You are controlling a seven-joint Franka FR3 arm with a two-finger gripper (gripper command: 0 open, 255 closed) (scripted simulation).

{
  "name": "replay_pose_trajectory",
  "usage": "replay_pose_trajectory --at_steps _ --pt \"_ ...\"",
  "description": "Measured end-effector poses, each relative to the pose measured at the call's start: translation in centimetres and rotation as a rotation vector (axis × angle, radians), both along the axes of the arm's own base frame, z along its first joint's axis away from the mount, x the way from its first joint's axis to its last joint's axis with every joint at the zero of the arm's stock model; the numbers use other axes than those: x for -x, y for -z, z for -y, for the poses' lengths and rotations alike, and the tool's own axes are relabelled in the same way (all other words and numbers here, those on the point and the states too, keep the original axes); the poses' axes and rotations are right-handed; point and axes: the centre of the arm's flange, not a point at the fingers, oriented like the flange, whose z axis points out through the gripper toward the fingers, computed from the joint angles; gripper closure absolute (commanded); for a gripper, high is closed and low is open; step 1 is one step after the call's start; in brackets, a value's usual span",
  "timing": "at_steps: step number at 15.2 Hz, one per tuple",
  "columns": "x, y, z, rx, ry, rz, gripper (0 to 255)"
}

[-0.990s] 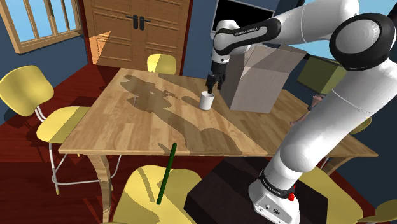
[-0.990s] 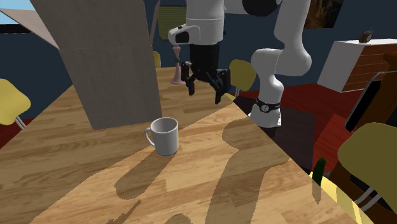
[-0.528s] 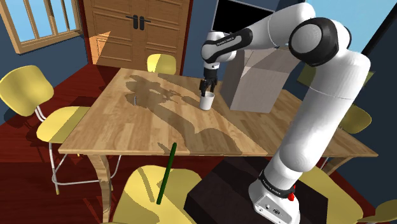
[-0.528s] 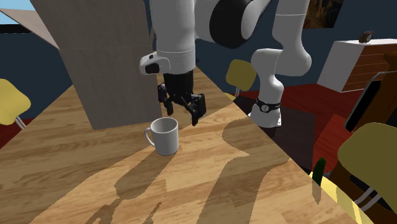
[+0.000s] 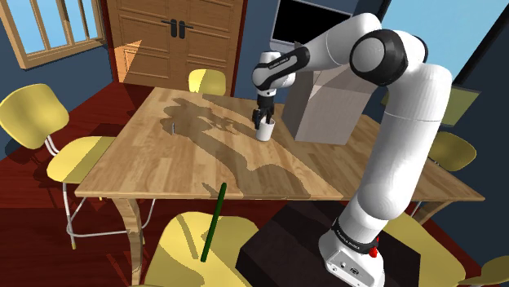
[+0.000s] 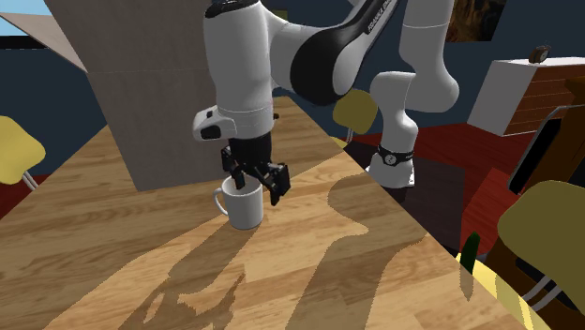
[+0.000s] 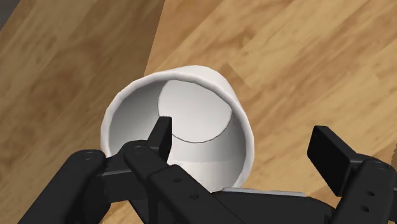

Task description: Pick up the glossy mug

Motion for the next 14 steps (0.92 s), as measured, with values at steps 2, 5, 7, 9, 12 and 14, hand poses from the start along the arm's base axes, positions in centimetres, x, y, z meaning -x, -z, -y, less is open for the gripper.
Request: replay_pose_trajectory --at_steps 2,5,7,9,12,14 --pt "-0.08 0.97 -0.03 0.000 0.000 0.000 0" --pt "-0.07 1.36 -0.06 0.000 0.000 0.000 255" --pt "-0.07 1.41 -0.05 0.000 0.000 0.000 255" --pt "-0.07 1.40 -0.05 0.000 0.000 0.001 255" --pt "-0.07 1.40 -0.06 0.000 0.000 0.001 255" --pt "-0.09 1.20 -0.08 0.000 0.000 0.000 255"
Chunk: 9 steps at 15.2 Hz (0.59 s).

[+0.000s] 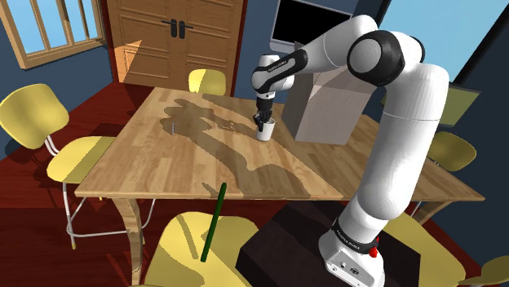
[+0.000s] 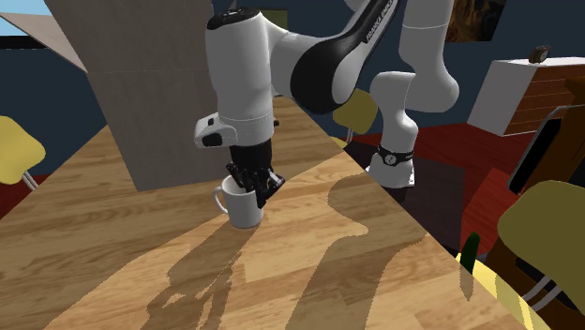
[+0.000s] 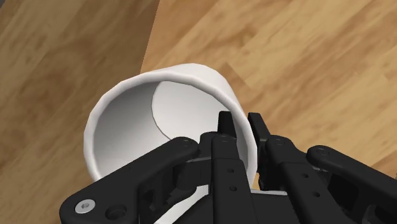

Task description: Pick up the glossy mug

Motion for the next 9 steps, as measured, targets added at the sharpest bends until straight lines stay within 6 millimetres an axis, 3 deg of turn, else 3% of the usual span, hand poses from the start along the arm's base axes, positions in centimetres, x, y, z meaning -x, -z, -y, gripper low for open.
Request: replay_pose_trajectory --at_steps 9 --pt "-0.1 -4.6 -0.1 0.000 0.000 0.000 255"
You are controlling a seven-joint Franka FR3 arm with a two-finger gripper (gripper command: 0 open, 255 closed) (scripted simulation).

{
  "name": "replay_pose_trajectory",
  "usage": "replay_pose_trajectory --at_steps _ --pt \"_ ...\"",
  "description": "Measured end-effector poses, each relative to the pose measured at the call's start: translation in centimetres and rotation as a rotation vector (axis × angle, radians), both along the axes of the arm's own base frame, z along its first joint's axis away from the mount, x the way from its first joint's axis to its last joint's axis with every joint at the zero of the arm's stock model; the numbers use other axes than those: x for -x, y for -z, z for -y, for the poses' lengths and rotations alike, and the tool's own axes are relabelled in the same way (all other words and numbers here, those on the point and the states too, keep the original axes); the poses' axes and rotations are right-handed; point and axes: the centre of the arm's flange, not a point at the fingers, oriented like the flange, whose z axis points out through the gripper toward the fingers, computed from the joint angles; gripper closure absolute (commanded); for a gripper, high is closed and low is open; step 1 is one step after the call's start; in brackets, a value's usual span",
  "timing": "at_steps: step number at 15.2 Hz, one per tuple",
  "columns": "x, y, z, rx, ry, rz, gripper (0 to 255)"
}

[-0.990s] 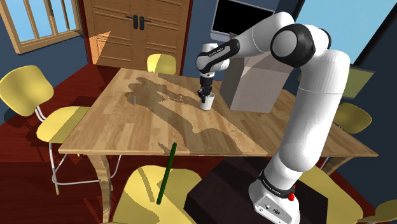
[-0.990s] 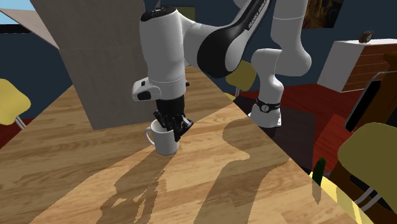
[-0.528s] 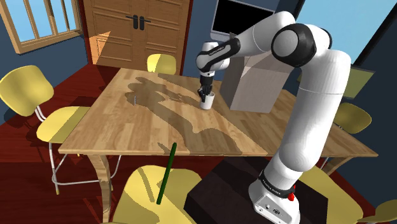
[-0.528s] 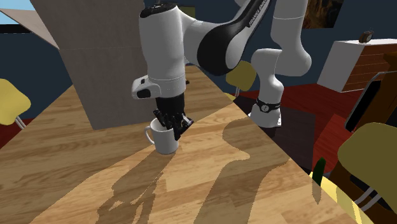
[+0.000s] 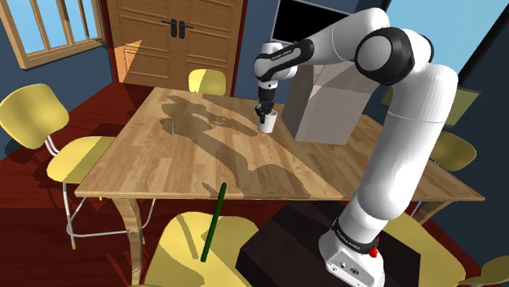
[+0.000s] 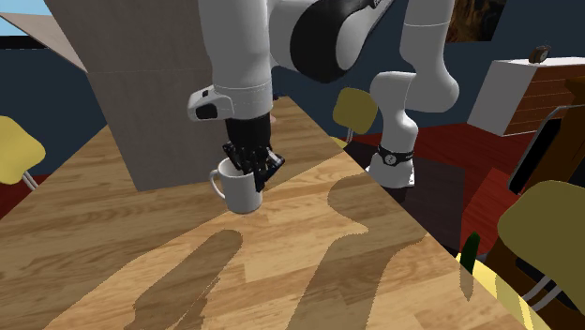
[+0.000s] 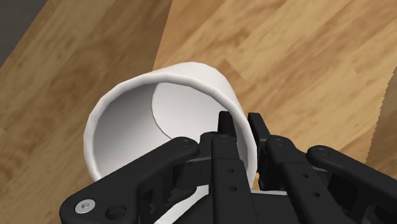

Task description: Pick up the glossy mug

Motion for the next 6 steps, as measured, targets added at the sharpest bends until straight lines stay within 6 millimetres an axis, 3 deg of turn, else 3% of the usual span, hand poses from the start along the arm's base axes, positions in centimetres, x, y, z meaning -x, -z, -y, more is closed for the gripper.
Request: replay_pose_trajectory --at_steps 6 --pt "0.0 -2.9 0.0 0.000 0.000 0.000 255"
